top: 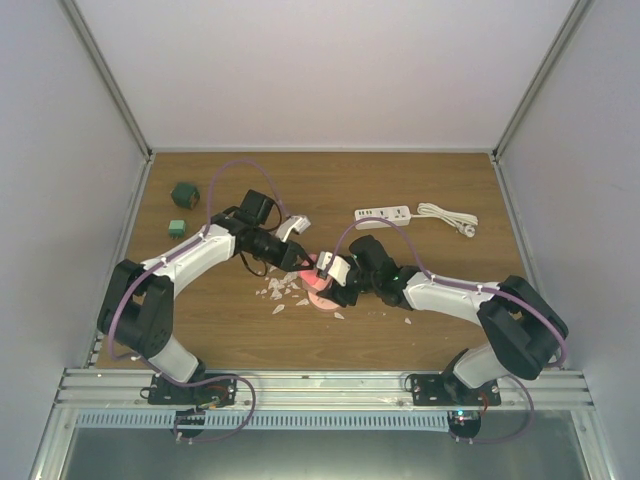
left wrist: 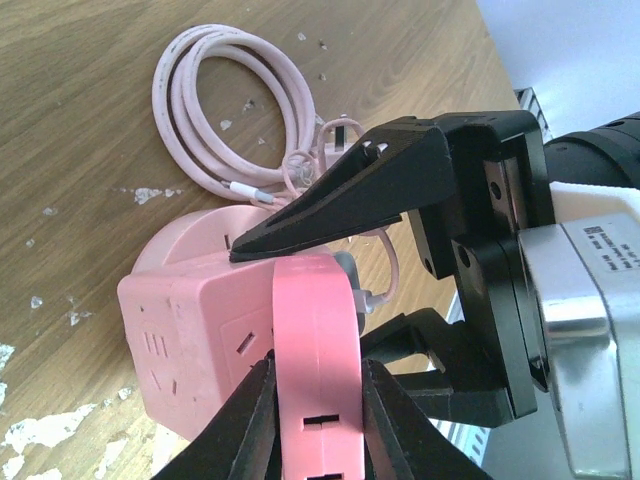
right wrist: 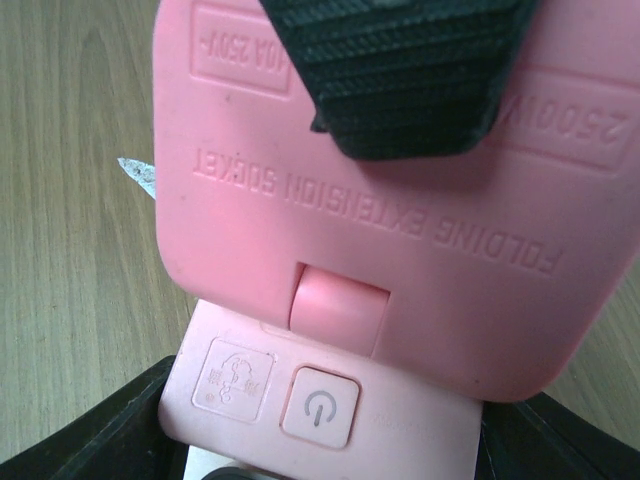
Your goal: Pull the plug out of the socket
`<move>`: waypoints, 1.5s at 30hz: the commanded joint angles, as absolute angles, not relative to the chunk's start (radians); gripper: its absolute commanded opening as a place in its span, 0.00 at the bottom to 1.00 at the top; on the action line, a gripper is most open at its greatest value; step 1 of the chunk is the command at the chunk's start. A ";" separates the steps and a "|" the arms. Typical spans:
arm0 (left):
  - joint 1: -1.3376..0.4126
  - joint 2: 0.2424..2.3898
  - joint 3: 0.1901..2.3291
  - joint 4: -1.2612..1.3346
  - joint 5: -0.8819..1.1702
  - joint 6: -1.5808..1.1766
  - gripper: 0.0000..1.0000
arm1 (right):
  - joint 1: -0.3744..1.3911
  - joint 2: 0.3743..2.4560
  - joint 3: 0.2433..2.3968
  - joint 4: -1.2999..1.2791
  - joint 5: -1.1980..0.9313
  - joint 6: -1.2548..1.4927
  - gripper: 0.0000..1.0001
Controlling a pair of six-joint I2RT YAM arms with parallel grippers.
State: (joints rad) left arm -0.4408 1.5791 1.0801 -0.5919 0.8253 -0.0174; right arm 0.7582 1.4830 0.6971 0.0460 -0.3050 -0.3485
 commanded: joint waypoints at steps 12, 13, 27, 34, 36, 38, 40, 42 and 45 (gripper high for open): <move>-0.402 1.557 1.056 -0.560 1.104 -0.035 0.00 | 0.754 1.486 0.688 0.108 -0.302 -0.368 0.50; -0.403 1.557 1.057 -0.562 1.106 -0.034 0.00 | 0.755 1.486 0.688 0.107 -0.302 -0.370 0.50; -0.369 1.566 1.041 -0.553 1.185 -0.049 0.00 | 0.750 1.504 0.688 0.100 -0.305 -0.380 0.49; -0.362 1.571 1.022 -0.538 1.207 -0.069 0.00 | 0.750 1.512 0.689 0.097 -0.300 -0.385 0.49; -0.355 1.576 1.017 -0.532 1.208 -0.081 0.00 | 0.750 1.514 0.689 0.095 -0.298 -0.386 0.49; -0.346 1.582 1.013 -0.523 1.217 -0.095 0.00 | 0.749 1.517 0.691 0.094 -0.296 -0.387 0.49; -0.335 1.586 1.006 -0.514 1.235 -0.111 0.00 | 0.750 1.520 0.693 0.093 -0.293 -0.387 0.49; -0.326 1.589 0.998 -0.506 1.243 -0.125 0.00 | 0.750 1.525 0.693 0.091 -0.293 -0.388 0.49; -0.315 1.592 0.978 -0.482 1.264 -0.149 0.00 | 0.751 1.533 0.697 0.088 -0.292 -0.385 0.49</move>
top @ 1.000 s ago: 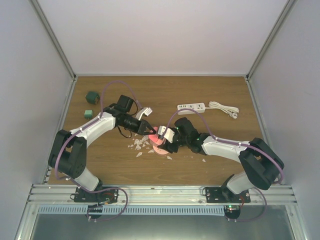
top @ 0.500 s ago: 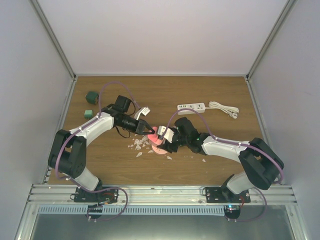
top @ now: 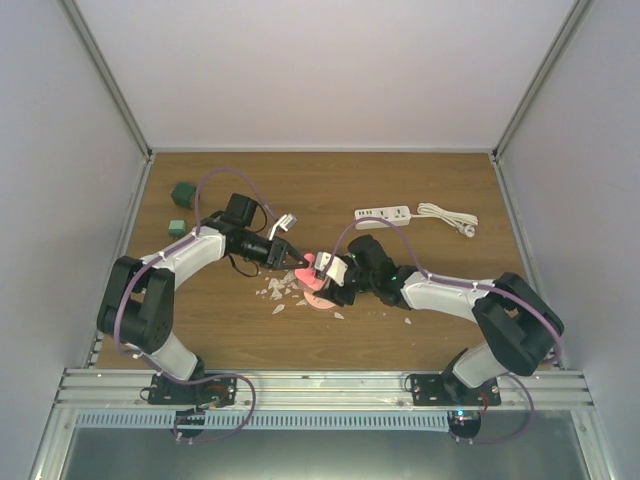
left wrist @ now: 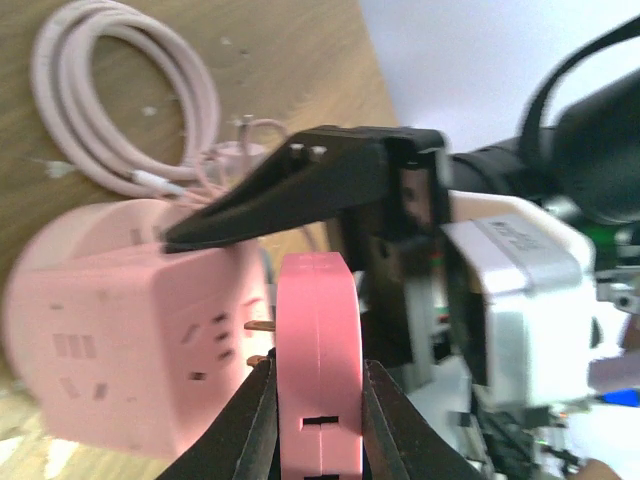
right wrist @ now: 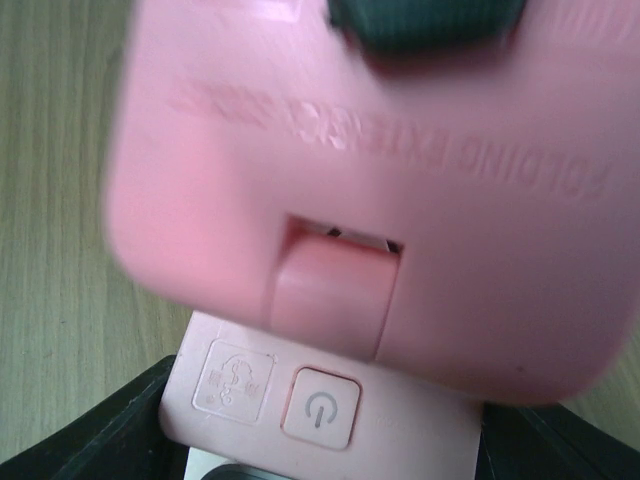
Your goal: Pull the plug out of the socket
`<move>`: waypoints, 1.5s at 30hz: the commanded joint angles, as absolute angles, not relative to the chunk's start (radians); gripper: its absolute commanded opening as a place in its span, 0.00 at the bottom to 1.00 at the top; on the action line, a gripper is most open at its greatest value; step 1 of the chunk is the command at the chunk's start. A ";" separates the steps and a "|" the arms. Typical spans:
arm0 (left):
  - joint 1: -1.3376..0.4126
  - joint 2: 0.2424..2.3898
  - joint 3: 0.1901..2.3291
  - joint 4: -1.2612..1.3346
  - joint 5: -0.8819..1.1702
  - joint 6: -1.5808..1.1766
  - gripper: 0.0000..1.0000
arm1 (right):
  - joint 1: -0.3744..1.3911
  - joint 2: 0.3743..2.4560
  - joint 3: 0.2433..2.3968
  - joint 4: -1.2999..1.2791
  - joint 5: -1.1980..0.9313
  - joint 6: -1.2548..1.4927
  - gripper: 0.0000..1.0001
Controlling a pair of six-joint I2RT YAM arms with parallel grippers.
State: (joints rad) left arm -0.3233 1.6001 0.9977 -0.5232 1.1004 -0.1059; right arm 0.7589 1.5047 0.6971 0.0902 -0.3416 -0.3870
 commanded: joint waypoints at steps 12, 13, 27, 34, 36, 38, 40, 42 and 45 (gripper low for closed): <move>-0.288 1.585 0.968 -0.502 1.225 -0.120 0.00 | 0.749 1.522 0.697 0.087 -0.310 -0.379 0.57; -0.282 1.580 0.967 -0.502 1.212 -0.116 0.00 | 0.748 1.513 0.696 0.091 -0.317 -0.380 0.60; -0.246 1.450 0.938 -0.461 1.227 -0.075 0.00 | 0.743 1.395 0.747 0.047 -0.431 -0.366 0.92; -0.164 1.345 0.910 -0.414 1.289 -0.065 0.00 | 0.719 1.371 0.834 -0.013 -0.518 -0.326 0.95; -0.126 1.316 0.912 -0.403 1.336 -0.059 0.00 | 0.696 1.364 0.860 -0.035 -0.550 -0.308 0.95; -0.094 1.288 0.922 -0.410 1.395 -0.029 0.00 | 0.671 1.361 0.891 -0.052 -0.575 -0.292 0.96; -0.080 1.261 0.931 -0.409 1.428 -0.018 0.00 | 0.646 1.368 0.924 -0.072 -0.591 -0.272 0.96; -0.075 1.233 0.934 -0.391 1.457 -0.018 0.00 | 0.624 1.383 0.967 -0.093 -0.620 -0.252 0.96; -0.075 1.181 0.927 -0.317 1.494 -0.063 0.00 | 0.612 1.406 1.046 -0.134 -0.691 -0.228 0.96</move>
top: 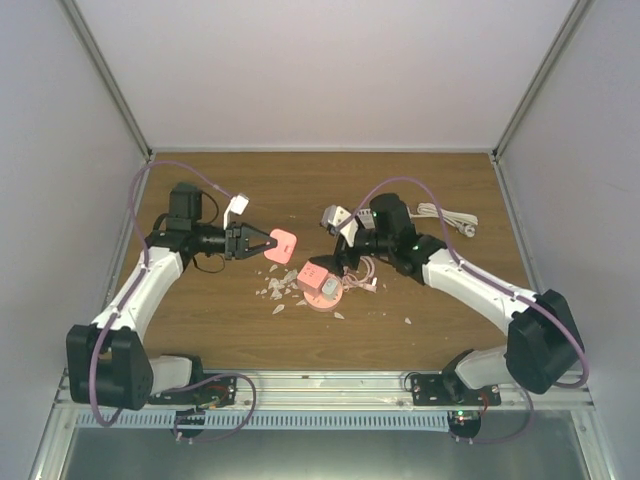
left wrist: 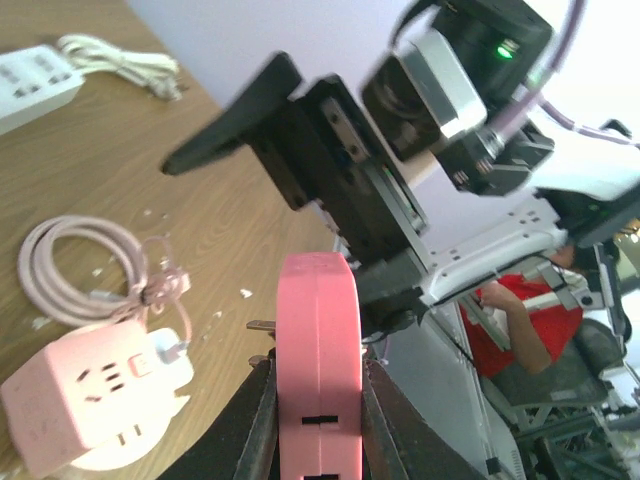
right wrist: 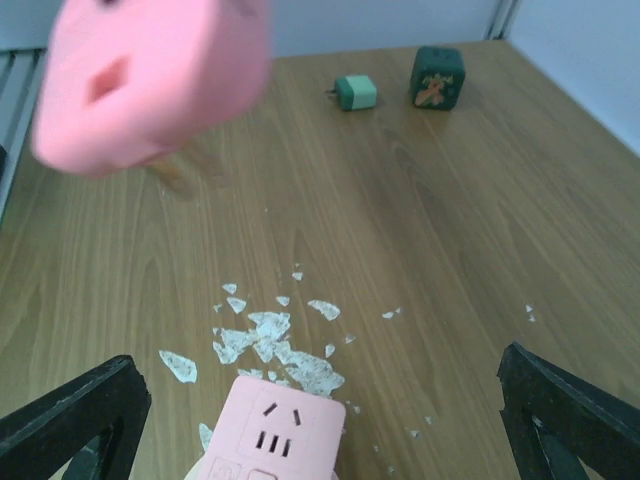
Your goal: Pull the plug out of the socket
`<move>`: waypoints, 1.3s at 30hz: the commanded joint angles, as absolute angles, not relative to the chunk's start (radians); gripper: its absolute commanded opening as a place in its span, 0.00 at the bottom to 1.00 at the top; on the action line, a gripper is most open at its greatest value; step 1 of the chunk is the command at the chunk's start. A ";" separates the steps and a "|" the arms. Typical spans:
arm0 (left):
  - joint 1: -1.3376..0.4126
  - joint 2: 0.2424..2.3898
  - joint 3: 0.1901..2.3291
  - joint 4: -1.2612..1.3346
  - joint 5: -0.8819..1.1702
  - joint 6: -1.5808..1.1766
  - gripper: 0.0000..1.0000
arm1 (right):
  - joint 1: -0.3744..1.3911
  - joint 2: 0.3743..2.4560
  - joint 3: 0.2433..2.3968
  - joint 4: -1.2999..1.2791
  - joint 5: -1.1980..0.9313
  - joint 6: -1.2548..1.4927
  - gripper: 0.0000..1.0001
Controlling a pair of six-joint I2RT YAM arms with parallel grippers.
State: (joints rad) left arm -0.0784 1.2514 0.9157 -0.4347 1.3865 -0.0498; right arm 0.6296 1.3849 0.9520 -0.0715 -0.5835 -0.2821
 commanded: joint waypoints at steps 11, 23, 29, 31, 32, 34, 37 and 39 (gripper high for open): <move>-0.075 0.974 0.882 -0.074 1.452 -0.200 0.00 | 0.587 1.391 1.119 -0.101 -0.992 -0.039 0.96; -0.127 0.876 0.802 0.072 1.407 -0.312 0.00 | 0.609 1.388 1.112 -0.003 -1.069 0.100 0.96; -0.147 0.873 0.786 0.079 1.416 -0.307 0.00 | 0.629 1.416 1.134 -0.003 -1.059 0.088 0.96; -0.152 0.874 0.781 0.083 1.417 -0.307 0.00 | 0.636 1.430 1.146 -0.004 -1.061 0.088 0.96; -0.153 0.874 0.780 0.083 1.417 -0.307 0.00 | 0.639 1.435 1.150 -0.003 -1.063 0.087 0.96; -0.158 0.875 0.776 0.085 1.420 -0.307 0.00 | 0.649 1.445 1.152 -0.003 -1.061 0.084 0.96; -0.167 0.874 0.765 0.091 1.420 -0.310 0.00 | 0.663 1.458 1.156 -0.003 -1.066 0.083 0.96; -0.171 0.872 0.760 0.091 1.418 -0.310 0.00 | 0.671 1.462 1.159 -0.005 -1.072 0.084 0.96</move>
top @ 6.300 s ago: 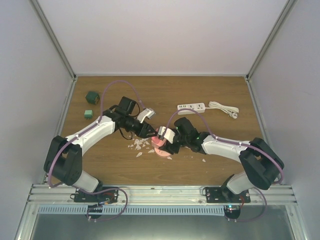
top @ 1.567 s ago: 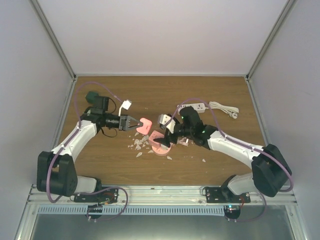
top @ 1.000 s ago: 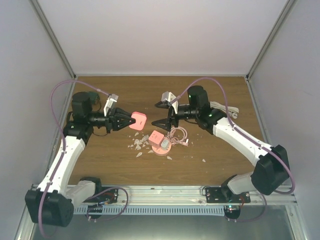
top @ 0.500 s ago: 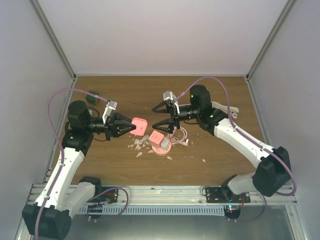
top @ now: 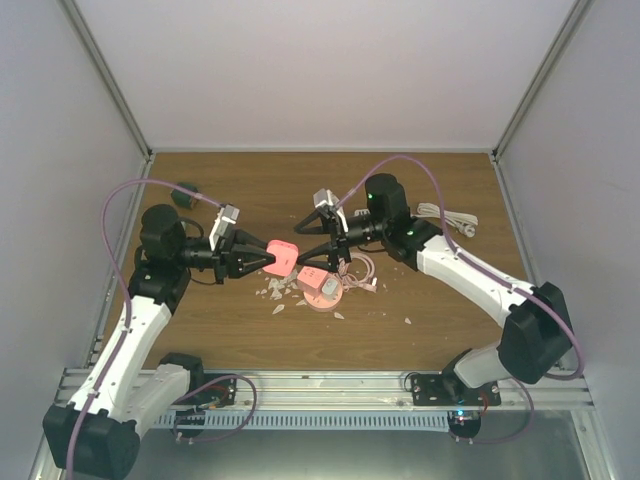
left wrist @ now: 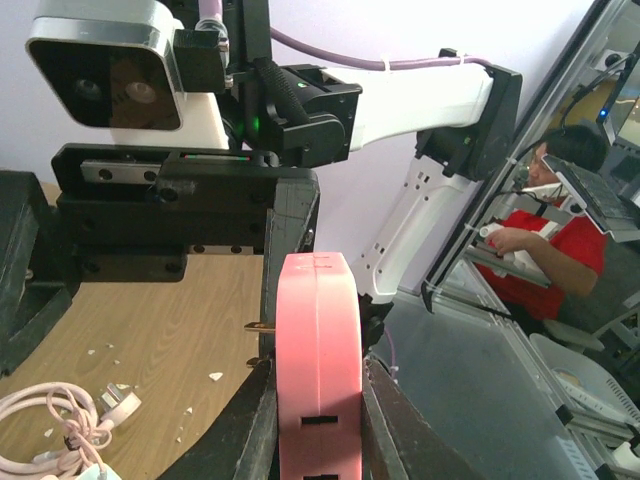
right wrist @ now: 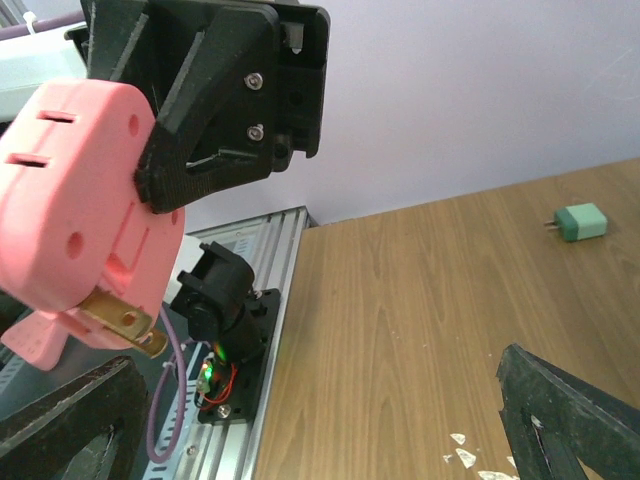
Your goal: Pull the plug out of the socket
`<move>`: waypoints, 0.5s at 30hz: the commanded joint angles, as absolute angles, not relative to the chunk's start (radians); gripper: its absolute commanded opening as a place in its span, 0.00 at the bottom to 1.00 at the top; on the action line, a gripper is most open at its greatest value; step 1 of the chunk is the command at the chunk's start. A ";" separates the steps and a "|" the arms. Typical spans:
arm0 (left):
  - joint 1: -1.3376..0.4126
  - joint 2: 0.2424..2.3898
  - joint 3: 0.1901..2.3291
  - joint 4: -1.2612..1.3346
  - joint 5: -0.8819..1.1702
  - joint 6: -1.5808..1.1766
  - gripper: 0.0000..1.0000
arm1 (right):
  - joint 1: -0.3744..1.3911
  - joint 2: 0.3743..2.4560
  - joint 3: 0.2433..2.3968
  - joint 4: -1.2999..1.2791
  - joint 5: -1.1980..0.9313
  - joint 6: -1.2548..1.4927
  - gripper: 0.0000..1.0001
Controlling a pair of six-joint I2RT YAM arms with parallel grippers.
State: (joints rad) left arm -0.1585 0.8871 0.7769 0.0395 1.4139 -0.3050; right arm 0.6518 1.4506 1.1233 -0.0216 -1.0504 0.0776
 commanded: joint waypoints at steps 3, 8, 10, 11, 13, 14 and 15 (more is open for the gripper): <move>-0.171 0.873 0.755 0.093 1.414 -0.310 0.00 | 0.681 1.462 1.161 -0.003 -1.082 0.083 0.96; -0.172 0.875 0.749 0.094 1.412 -0.315 0.00 | 0.691 1.460 1.164 0.032 -1.116 0.092 0.96; -0.172 0.877 0.746 0.096 1.410 -0.319 0.00 | 0.697 1.459 1.166 0.040 -1.136 0.095 0.95; -0.173 0.879 0.745 0.100 1.409 -0.324 0.00 | 0.700 1.459 1.166 0.044 -1.147 0.094 0.96; -0.172 0.878 0.743 0.102 1.410 -0.329 0.00 | 0.707 1.459 1.166 0.051 -1.171 0.091 0.96; -0.173 0.879 0.743 0.103 1.410 -0.331 0.00 | 0.710 1.459 1.166 0.056 -1.182 0.089 0.96; -0.174 0.880 0.741 0.103 1.411 -0.332 0.00 | 0.713 1.459 1.167 0.059 -1.189 0.088 0.95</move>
